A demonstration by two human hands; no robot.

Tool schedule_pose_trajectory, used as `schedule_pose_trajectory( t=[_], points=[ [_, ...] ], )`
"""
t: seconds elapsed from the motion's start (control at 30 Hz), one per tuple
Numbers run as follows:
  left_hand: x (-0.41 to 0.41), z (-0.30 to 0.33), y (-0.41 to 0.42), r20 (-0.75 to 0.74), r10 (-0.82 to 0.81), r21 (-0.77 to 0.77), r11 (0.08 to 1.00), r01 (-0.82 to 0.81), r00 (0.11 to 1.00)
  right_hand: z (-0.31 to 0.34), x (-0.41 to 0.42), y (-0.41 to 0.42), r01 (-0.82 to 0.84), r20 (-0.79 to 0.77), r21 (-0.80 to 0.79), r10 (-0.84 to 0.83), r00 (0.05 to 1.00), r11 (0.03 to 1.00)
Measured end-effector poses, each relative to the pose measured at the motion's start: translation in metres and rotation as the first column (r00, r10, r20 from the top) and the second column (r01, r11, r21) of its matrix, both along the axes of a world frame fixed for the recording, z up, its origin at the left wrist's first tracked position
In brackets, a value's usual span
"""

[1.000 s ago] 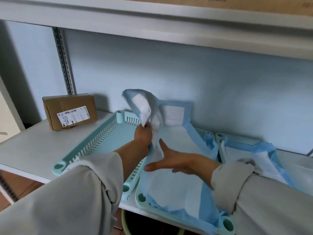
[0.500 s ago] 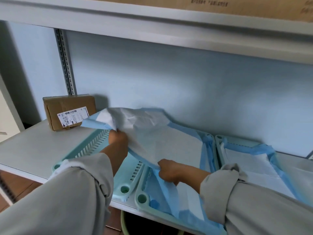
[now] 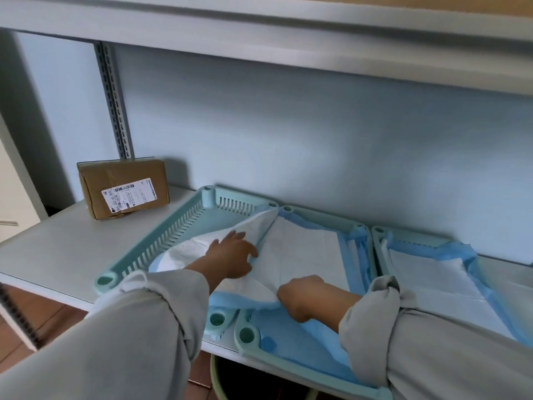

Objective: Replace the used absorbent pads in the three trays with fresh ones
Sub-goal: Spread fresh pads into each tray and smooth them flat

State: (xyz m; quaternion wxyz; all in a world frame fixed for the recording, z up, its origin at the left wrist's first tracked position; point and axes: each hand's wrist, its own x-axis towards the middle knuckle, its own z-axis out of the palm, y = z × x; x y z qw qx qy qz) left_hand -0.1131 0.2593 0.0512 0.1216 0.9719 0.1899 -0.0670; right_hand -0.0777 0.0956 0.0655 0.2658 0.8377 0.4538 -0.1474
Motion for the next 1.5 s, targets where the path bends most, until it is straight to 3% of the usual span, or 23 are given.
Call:
schedule_pose_trajectory(
  t=[0.17, 0.27, 0.33, 0.4, 0.47, 0.57, 0.63, 0.67, 0.7, 0.77, 0.8, 0.83, 0.87, 0.9, 0.97, 1.03, 1.07, 1.13, 1.23, 1.27, 1.33, 1.43, 1.5],
  points=[
    [-0.008, -0.02, -0.004, -0.218, 0.109, 0.078, 0.992, -0.095, 0.97, 0.025, 0.026, -0.01, -0.073, 0.274, 0.118, 0.038, 0.961, 0.99],
    [-0.015, -0.011, -0.004, -0.181, 0.127, 0.134, 0.986, -0.104, 0.975, 0.036, 0.039, -0.009, -0.052, 0.323, 0.251, -0.033, 0.946, 0.967],
    [-0.016, 0.0, -0.004, -0.133, 0.166, 0.131, 0.98, -0.149, 0.977, 0.046, 0.047, -0.007, -0.014, 0.312, 0.448, -0.142, 0.939, 0.894],
    [-0.013, 0.016, -0.007, -0.094, 0.185, 0.071, 0.981, -0.179, 0.978, 0.057, 0.061, -0.007, 0.045, 0.186, 0.731, -0.262, 0.947, 0.681],
    [-0.003, 0.03, -0.015, -0.046, 0.169, 0.008, 0.986, -0.168, 0.985, 0.067, 0.072, -0.008, 0.034, 0.066, 0.915, -0.233, 0.97, 0.401],
    [0.011, 0.054, -0.04, -0.013, 0.08, -0.181, 0.98, -0.081, 0.997, 0.083, 0.08, -0.013, -0.076, 0.083, 0.995, -0.106, 0.991, 0.07],
    [0.017, 0.063, -0.061, -0.053, -0.017, -0.384, 0.923, -0.004, 0.998, 0.087, 0.086, -0.022, 0.041, -0.041, 0.999, -0.061, 0.997, -0.012],
    [0.018, 0.066, -0.071, -0.077, -0.058, -0.48, 0.877, 0.014, 0.995, 0.084, 0.091, -0.029, 0.13, -0.129, 0.992, -0.058, 0.99, 0.002],
    [0.016, 0.067, -0.08, -0.107, -0.096, -0.565, 0.825, 0.019, 0.99, 0.081, 0.098, -0.038, 0.191, -0.183, 0.978, -0.102, 0.978, 0.08],
    [0.017, 0.061, -0.093, -0.167, -0.176, -0.657, 0.754, 0.024, 0.97, 0.069, 0.115, -0.062, 0.316, -0.211, 0.875, -0.299, 0.931, 0.367],
    [0.018, 0.055, -0.098, -0.179, -0.205, -0.656, 0.753, 0.038, 0.962, 0.061, 0.122, -0.074, 0.394, -0.201, 0.782, -0.402, 0.893, 0.483],
    [0.02, 0.048, -0.099, -0.16, -0.213, -0.617, 0.784, 0.071, 0.964, 0.053, 0.126, -0.083, 0.49, -0.219, 0.693, -0.492, 0.842, 0.529],
    [0.023, 0.04, -0.099, -0.112, -0.21, -0.523, 0.843, 0.122, 0.971, 0.046, 0.129, -0.092, 0.568, -0.25, 0.642, -0.56, 0.79, 0.515],
    [0.026, 0.033, -0.098, -0.054, -0.205, -0.389, 0.906, 0.168, 0.977, 0.039, 0.131, -0.099, 0.63, -0.293, 0.622, -0.607, 0.738, 0.465],
    [0.028, 0.02, -0.087, -0.015, -0.195, -0.19, 0.964, 0.188, 0.981, 0.028, 0.133, -0.107, 0.749, -0.472, 0.619, -0.649, 0.597, 0.238],
    [0.031, 0.007, -0.072, -0.152, -0.205, -0.141, 0.973, 0.184, 0.967, 0.023, 0.138, -0.108, 0.831, -0.66, 0.556, -0.618, 0.428, -0.018],
    [0.032, 0.0, -0.067, -0.249, -0.231, -0.124, 0.971, 0.206, 0.941, 0.017, 0.148, -0.11, 0.828, -0.701, 0.55, -0.597, 0.39, -0.106],
    [0.033, -0.011, -0.062, -0.411, -0.294, -0.054, 0.953, 0.298, 0.863, -0.002, 0.172, -0.113, 0.815, -0.758, 0.535, -0.553, 0.347, -0.222],
    [0.035, -0.027, -0.06, -0.412, -0.359, 0.043, 0.91, 0.411, 0.838, -0.003, 0.155, -0.109, 0.804, -0.836, 0.463, -0.486, 0.256, -0.373],
    [0.034, -0.03, -0.06, -0.391, -0.364, 0.078, 0.902, 0.424, 0.846, 0.003, 0.138, -0.105, 0.816, -0.841, 0.451, -0.478, 0.253, -0.362],
    [0.035, -0.034, -0.064, -0.397, -0.357, 0.127, 0.891, 0.436, 0.845, 0.003, 0.119, -0.102, 0.878, -0.792, 0.443, -0.539, 0.287, -0.183],
    [0.038, -0.031, -0.079, -0.402, -0.33, 0.126, 0.904, 0.408, 0.854, -0.006, 0.108, -0.102, 0.858, -0.626, 0.493, -0.626, 0.465, 0.144],
    [0.041, -0.029, -0.088, -0.315, -0.343, 0.077, 0.92, 0.384, 0.885, -0.01, 0.106, -0.105, 0.795, -0.567, 0.547, -0.583, 0.582, 0.262]
  ],
)
